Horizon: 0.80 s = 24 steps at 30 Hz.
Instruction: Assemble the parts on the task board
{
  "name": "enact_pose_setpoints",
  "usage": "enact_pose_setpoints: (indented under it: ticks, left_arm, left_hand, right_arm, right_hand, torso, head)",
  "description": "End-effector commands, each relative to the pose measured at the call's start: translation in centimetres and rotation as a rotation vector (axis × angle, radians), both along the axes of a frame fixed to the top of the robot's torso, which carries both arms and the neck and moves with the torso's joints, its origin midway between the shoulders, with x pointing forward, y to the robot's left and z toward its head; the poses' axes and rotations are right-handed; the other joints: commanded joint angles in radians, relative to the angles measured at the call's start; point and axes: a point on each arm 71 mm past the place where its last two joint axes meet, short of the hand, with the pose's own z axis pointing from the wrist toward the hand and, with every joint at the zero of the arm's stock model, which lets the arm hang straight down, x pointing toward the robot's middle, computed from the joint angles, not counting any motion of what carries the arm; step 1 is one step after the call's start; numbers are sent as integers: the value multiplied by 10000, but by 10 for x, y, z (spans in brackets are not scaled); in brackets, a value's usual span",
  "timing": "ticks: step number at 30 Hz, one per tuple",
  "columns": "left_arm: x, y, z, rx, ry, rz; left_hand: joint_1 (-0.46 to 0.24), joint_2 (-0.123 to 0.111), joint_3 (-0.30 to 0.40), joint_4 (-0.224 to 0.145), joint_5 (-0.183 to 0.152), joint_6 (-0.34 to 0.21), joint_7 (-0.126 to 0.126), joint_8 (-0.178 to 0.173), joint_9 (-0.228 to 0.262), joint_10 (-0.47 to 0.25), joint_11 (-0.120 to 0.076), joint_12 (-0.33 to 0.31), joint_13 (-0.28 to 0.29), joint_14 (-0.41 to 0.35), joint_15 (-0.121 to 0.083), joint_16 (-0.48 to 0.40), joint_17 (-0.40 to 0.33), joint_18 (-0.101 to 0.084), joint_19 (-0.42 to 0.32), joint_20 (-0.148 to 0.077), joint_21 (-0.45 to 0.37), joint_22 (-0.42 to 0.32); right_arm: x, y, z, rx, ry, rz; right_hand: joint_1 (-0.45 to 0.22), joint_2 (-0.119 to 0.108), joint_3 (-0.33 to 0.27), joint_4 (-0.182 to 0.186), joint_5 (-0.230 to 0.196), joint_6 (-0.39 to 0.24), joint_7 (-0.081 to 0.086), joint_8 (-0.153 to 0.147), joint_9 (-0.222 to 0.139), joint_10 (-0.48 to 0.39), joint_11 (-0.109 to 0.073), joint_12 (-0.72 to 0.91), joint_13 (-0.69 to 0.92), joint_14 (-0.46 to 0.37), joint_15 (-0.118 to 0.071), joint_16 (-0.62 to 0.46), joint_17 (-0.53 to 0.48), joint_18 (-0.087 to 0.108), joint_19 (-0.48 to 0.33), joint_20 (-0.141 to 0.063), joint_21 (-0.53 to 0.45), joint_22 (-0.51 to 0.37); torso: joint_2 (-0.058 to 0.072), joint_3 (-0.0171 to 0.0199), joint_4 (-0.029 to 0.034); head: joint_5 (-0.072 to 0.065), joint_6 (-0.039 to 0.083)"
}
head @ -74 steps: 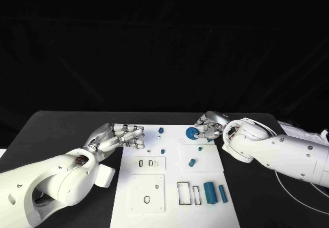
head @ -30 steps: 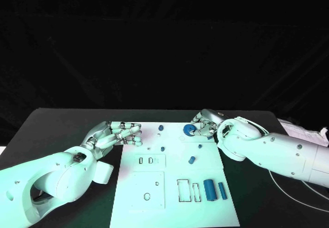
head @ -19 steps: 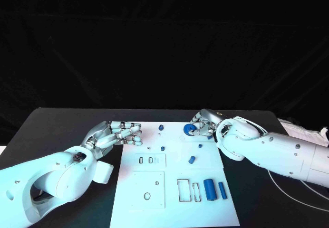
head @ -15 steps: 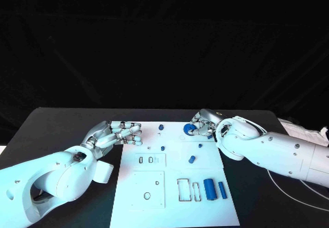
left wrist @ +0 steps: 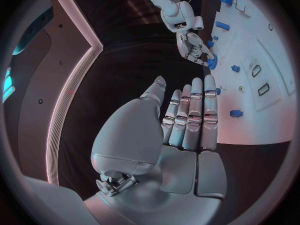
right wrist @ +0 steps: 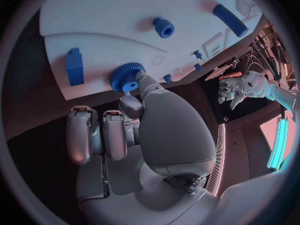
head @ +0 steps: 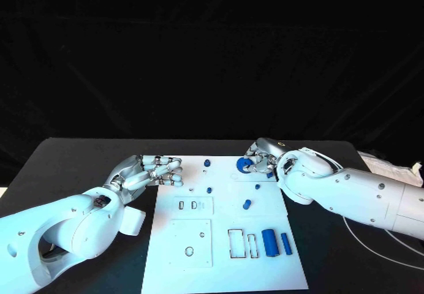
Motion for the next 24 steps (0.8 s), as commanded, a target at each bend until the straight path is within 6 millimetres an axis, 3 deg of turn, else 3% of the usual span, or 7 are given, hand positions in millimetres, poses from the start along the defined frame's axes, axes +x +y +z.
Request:
enact_pose_setpoints:
  ticks: [1,10,18,23,24]
  left_arm:
    - [-1,-2,1,-145,41,-202]
    - [-1,-2,0,-224,90,-197]
    - [0,-1,0,-283,162,-154]
    - [0,-2,0,-297,192,-186]
    - [0,-2,0,-292,187,-182]
  left_hand:
    - [-69,-26,-21,-15,1,64,-8,-34,-16,6,45,-48,-15,-2,31,-36,10,96,-19,32,3,-10]
    - [-96,-19,-28,-5,-1,72,-5,-42,-14,13,46,-57,-14,0,32,-45,20,97,-21,35,0,-13]
    - [-96,-19,-28,-5,-1,72,-5,-42,-14,13,46,-57,-14,0,32,-45,20,97,-21,35,0,-13]
    - [-96,-19,-28,-5,-1,72,-5,-42,-14,13,46,-57,-14,0,32,-45,20,97,-21,35,0,-13]
    - [-103,-19,-31,-4,-1,74,-4,-45,-14,15,47,-60,-14,1,32,-48,24,98,-22,36,-1,-14]
  right_arm:
    - [-1,1,0,-50,-445,28]
    - [-12,22,14,534,-1252,606]
    - [-24,58,26,894,-1496,1439]
    - [-25,81,24,993,-1239,1895]
    - [-25,86,23,1013,-1187,1975]
  right_hand:
    - [464,332,196,-83,-96,512,-215,169,202,44,-57,83,55,668,-93,57,431,-84,100,3,66,197]
    - [318,206,514,-169,-36,528,-197,90,235,79,-44,98,163,678,-86,91,516,-109,165,-14,117,314]
    - [50,78,627,-102,13,502,-180,16,247,79,-29,34,168,668,-73,73,487,-114,175,-3,129,342]
    - [-88,11,671,-54,-22,424,-150,-60,237,38,-6,-78,106,650,-57,33,406,-111,164,8,124,332]
    - [-94,9,676,-53,-22,421,-148,-64,236,35,-5,-85,102,649,-56,31,402,-112,165,9,125,335]
  torso:
    - [-5,4,3]
    - [-7,-4,15]
    - [-4,-22,13]
    - [18,-31,72]
    - [18,-20,61]
  head:
    - [-2,3]
    - [-12,65]
    - [8,124]
    - [7,120]
    - [25,122]
